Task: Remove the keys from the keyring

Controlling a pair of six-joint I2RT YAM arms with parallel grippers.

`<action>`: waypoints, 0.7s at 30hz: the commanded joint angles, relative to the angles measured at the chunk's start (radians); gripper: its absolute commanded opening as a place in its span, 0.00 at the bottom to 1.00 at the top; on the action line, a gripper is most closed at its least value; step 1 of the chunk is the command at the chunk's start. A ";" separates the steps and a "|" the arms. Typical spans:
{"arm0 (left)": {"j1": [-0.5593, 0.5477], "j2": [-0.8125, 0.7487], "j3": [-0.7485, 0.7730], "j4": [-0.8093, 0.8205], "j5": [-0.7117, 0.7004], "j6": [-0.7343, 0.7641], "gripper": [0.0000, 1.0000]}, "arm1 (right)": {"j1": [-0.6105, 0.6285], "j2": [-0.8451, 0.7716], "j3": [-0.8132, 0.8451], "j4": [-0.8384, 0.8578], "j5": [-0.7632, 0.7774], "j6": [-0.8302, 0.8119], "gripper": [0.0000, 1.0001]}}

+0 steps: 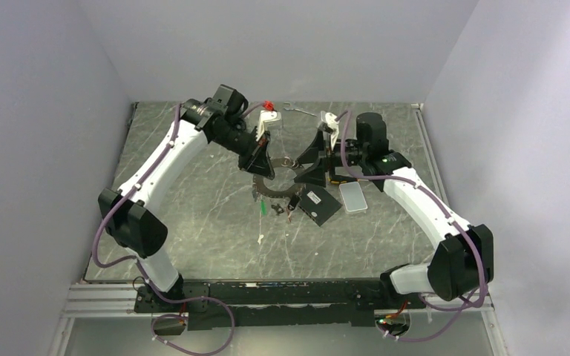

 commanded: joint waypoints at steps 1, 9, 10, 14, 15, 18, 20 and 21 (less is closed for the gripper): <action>0.002 0.017 0.058 -0.034 0.110 0.022 0.00 | 0.046 0.000 0.027 -0.003 -0.038 -0.033 0.66; 0.002 0.041 0.072 -0.042 0.120 0.012 0.00 | 0.109 0.030 0.038 -0.050 -0.011 -0.079 0.43; 0.002 0.044 0.074 -0.046 0.121 0.014 0.00 | 0.113 0.033 0.041 -0.058 -0.008 -0.085 0.41; 0.003 0.051 0.078 -0.053 0.119 0.020 0.00 | 0.116 0.039 0.048 -0.056 0.001 -0.072 0.19; 0.002 0.050 0.076 -0.050 0.115 0.021 0.00 | 0.116 0.039 0.050 -0.053 0.004 -0.062 0.12; 0.017 0.030 0.055 0.016 0.093 -0.030 0.12 | 0.115 0.038 0.048 -0.022 0.019 -0.016 0.00; 0.052 0.014 0.042 0.059 0.109 -0.067 0.24 | 0.104 0.035 0.042 0.010 0.034 0.031 0.00; 0.076 0.008 0.039 0.079 0.121 -0.094 0.33 | 0.095 0.035 0.039 0.030 0.036 0.058 0.00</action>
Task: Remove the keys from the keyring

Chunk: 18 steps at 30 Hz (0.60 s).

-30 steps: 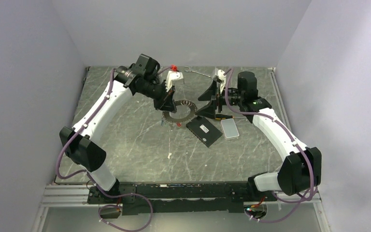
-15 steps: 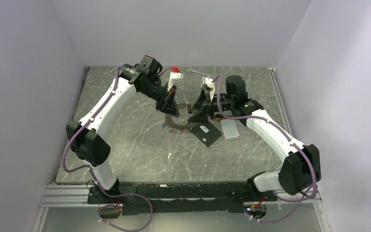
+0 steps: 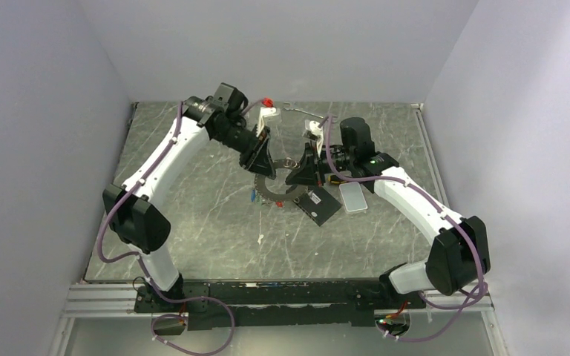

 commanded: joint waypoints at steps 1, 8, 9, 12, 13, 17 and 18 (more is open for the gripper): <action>0.097 -0.054 0.003 0.133 0.071 -0.087 0.40 | -0.024 -0.009 0.033 0.107 -0.011 0.104 0.00; 0.253 -0.197 -0.174 0.360 0.136 -0.193 0.64 | -0.073 -0.012 0.045 0.156 -0.020 0.203 0.00; 0.270 -0.226 -0.224 0.412 0.155 -0.215 0.67 | -0.075 -0.013 0.051 0.149 -0.023 0.200 0.00; 0.287 -0.279 -0.340 0.476 0.209 -0.204 0.71 | -0.080 -0.014 0.077 0.117 -0.035 0.193 0.00; 0.288 -0.284 -0.357 0.460 0.219 -0.166 0.71 | -0.082 -0.015 0.087 0.106 -0.040 0.188 0.00; 0.289 -0.291 -0.437 0.464 0.258 -0.085 0.72 | -0.083 -0.013 0.119 0.064 -0.071 0.185 0.00; 0.289 -0.294 -0.460 0.481 0.269 -0.073 0.72 | -0.082 -0.011 0.123 0.062 -0.081 0.185 0.00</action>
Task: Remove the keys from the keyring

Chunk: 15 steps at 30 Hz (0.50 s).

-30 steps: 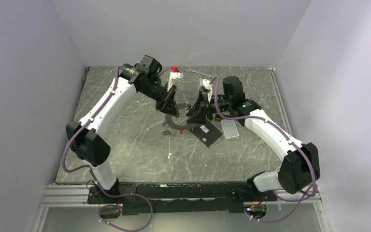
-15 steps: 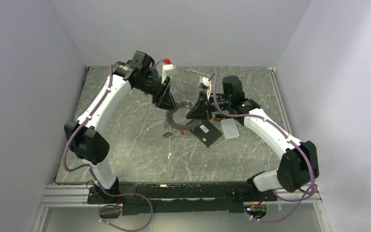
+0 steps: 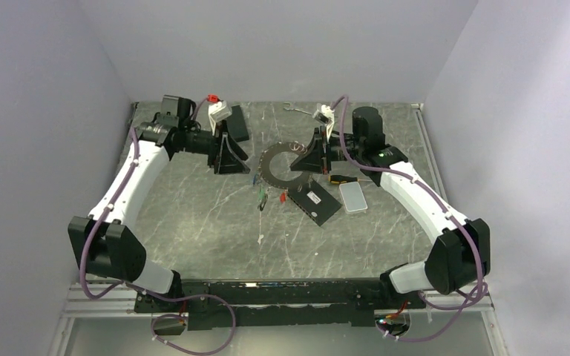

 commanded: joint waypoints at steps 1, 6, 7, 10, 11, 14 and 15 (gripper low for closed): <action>-0.002 -0.023 -0.090 0.089 0.105 0.093 0.71 | -0.005 -0.011 0.075 -0.004 -0.087 0.005 0.00; -0.006 -0.017 -0.163 0.101 0.207 0.225 0.66 | -0.004 -0.011 0.100 -0.080 -0.106 -0.086 0.00; -0.009 -0.016 -0.169 0.102 0.222 0.247 0.65 | -0.005 -0.011 0.103 -0.094 -0.105 -0.096 0.00; -0.031 -0.014 -0.183 0.136 0.226 0.252 0.58 | -0.005 -0.011 0.106 -0.102 -0.106 -0.101 0.00; -0.044 -0.011 -0.186 0.161 0.196 0.221 0.55 | -0.005 -0.011 0.108 -0.103 -0.109 -0.099 0.00; -0.079 -0.004 -0.196 0.198 0.143 0.193 0.53 | -0.004 -0.007 0.113 -0.103 -0.124 -0.095 0.00; -0.086 -0.002 -0.198 0.208 0.144 0.188 0.53 | -0.003 -0.008 0.114 -0.103 -0.129 -0.093 0.00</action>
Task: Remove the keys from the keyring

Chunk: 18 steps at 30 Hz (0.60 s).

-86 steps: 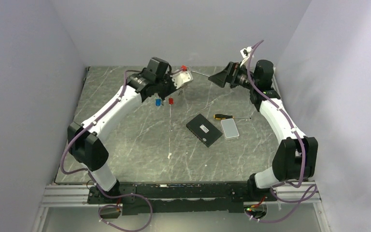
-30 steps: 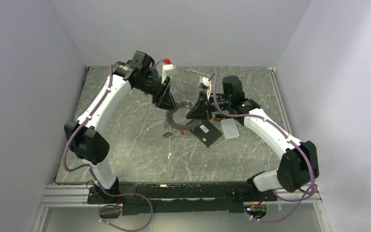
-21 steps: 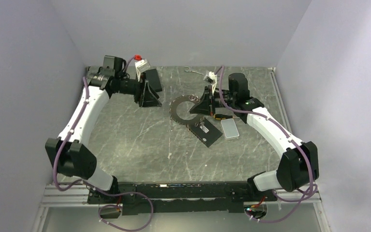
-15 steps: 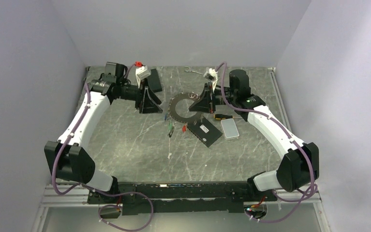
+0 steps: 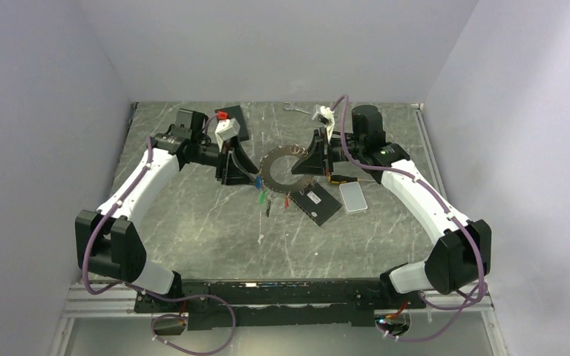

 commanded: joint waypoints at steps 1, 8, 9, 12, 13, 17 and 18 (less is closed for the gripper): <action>-0.037 0.002 -0.013 0.081 0.007 0.003 0.52 | -0.004 -0.007 0.057 0.016 -0.064 -0.020 0.00; -0.053 0.003 -0.013 0.013 0.039 0.075 0.48 | -0.003 -0.006 0.066 0.014 -0.050 -0.018 0.00; -0.055 0.003 -0.016 0.005 0.044 0.083 0.46 | -0.004 -0.007 0.066 0.015 -0.051 -0.016 0.00; -0.065 0.005 -0.022 -0.025 0.066 0.116 0.44 | -0.003 -0.005 0.067 0.021 -0.048 -0.009 0.00; -0.070 0.005 -0.023 -0.032 0.070 0.124 0.45 | -0.003 -0.005 0.068 0.021 -0.044 -0.009 0.00; -0.079 0.001 -0.029 -0.020 0.050 0.104 0.50 | -0.003 -0.005 0.066 0.029 -0.031 0.002 0.00; -0.079 -0.001 -0.033 -0.003 0.044 0.085 0.52 | -0.003 -0.004 0.066 0.033 -0.030 0.006 0.00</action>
